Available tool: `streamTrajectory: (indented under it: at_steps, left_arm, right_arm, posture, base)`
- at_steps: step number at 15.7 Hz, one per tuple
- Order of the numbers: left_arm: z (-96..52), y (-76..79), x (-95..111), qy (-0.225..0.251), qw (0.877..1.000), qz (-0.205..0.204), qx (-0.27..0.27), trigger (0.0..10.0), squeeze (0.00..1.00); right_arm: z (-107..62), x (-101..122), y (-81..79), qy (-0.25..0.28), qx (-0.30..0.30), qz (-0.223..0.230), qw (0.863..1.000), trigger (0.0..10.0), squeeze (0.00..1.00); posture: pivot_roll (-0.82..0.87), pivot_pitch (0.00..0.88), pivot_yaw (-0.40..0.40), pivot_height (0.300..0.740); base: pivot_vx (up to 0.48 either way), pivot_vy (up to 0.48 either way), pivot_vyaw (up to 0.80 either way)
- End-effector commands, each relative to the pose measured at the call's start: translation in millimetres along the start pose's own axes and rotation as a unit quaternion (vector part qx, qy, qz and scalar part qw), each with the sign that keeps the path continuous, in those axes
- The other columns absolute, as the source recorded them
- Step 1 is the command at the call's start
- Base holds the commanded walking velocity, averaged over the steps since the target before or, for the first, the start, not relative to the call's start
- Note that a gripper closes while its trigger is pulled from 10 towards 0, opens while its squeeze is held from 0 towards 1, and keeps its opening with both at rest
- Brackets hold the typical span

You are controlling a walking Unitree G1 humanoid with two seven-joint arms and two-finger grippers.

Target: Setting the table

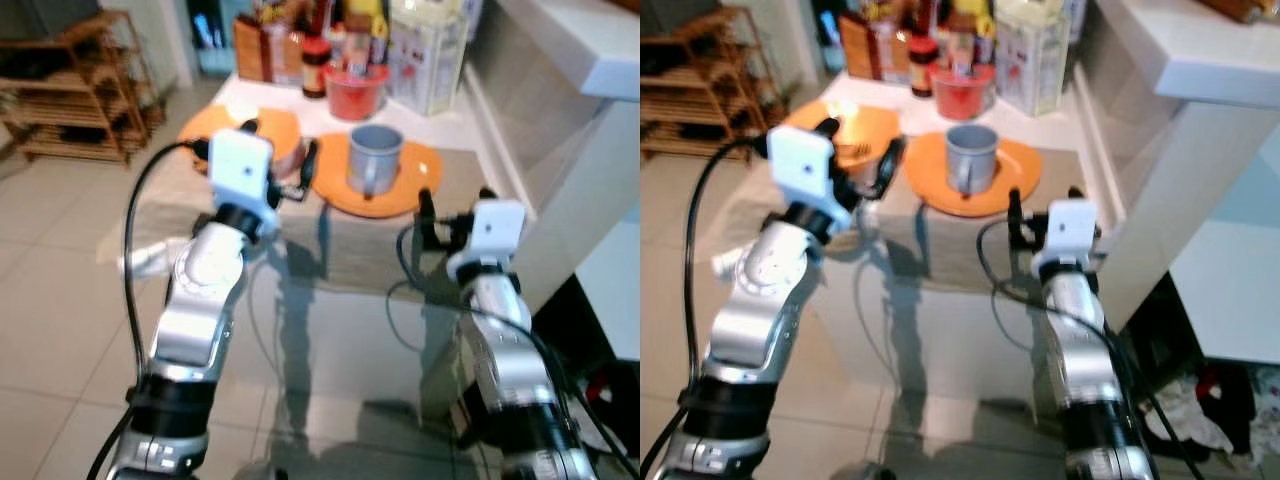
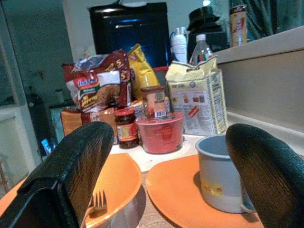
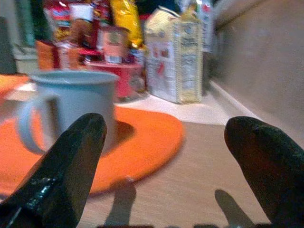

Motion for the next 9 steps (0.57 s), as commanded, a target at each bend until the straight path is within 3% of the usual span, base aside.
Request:
streamTrajectory:
  at_steps: [1,5,9]
  left_arm:
    - [0.0,-3.1,4,-0.001,1.000,0.007,0.004,10.0,0.00]
    - [-10.4,-11.8,7,-0.012,1.000,0.019,0.015,10.0,0.00]
    - [-17.4,-15.6,10,-0.019,0.999,0.025,0.019,10.0,0.00]
  right_arm:
    - [6.9,-1,-4.0,-0.008,0.005,0.010,1.000,10.0,0.00]
    - [24.1,-1,-24.4,-0.022,0.038,0.021,0.999,10.0,0.00]
    - [25.4,-4,-44.8,-0.031,0.050,0.041,0.997,10.0,0.00]
  posture:
    - [0.12,0.000,-0.005,0.740]
    - [0.20,0.000,-0.029,0.740]
    - [0.22,0.000,-0.034,0.740]
  base:
    - [0.000,0.000,0.00]
    - [0.000,0.000,0.00]
    - [0.000,0.000,0.00]
Point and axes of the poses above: a point about 5 cm out from each wrist's last joint towards the gripper, its own z axis pointing out of the wrist towards the gripper, its own x axis along the axis of the wrist's last joint, y = z × x, the point moved 1 cm from there along z, pointing out of the wrist towards the gripper, and after that the axes turned 2 degrees about z, right-handed, at the moved point
